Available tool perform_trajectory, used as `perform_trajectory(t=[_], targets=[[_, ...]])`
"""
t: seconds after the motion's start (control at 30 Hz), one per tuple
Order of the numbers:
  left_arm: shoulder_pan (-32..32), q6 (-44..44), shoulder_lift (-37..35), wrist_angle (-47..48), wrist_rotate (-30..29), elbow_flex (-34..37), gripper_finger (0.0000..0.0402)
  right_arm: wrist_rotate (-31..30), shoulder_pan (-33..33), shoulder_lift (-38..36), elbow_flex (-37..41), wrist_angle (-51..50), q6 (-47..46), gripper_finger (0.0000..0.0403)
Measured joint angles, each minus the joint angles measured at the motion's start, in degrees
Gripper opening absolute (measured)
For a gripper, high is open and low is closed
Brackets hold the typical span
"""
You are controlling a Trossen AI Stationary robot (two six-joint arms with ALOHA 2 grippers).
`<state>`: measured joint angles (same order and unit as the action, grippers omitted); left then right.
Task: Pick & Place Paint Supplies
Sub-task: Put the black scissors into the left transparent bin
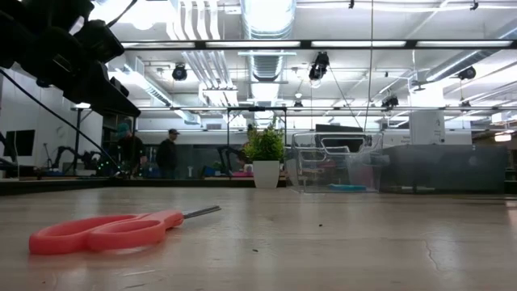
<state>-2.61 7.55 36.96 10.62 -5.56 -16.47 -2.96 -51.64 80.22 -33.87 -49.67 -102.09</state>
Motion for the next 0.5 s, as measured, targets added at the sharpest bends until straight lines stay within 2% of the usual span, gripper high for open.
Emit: perform_trajectory(t=[0.3,0.4,0.5], targets=[[-0.02,-0.02,-0.01,0.08,0.0,0.0,0.0062,0.24,0.01,-2.75,1.06,0.55,-1.42,0.0209],[-0.01,-0.02,-0.01,0.1,-0.01,0.0,0.0062,0.39,0.01,-3.67,1.32,0.83,-3.63,0.0186],[-0.01,-0.02,-0.01,0.08,-0.02,0.0,0.0062,0.41,0.03,-4.02,1.38,1.01,-4.38,0.0144]])
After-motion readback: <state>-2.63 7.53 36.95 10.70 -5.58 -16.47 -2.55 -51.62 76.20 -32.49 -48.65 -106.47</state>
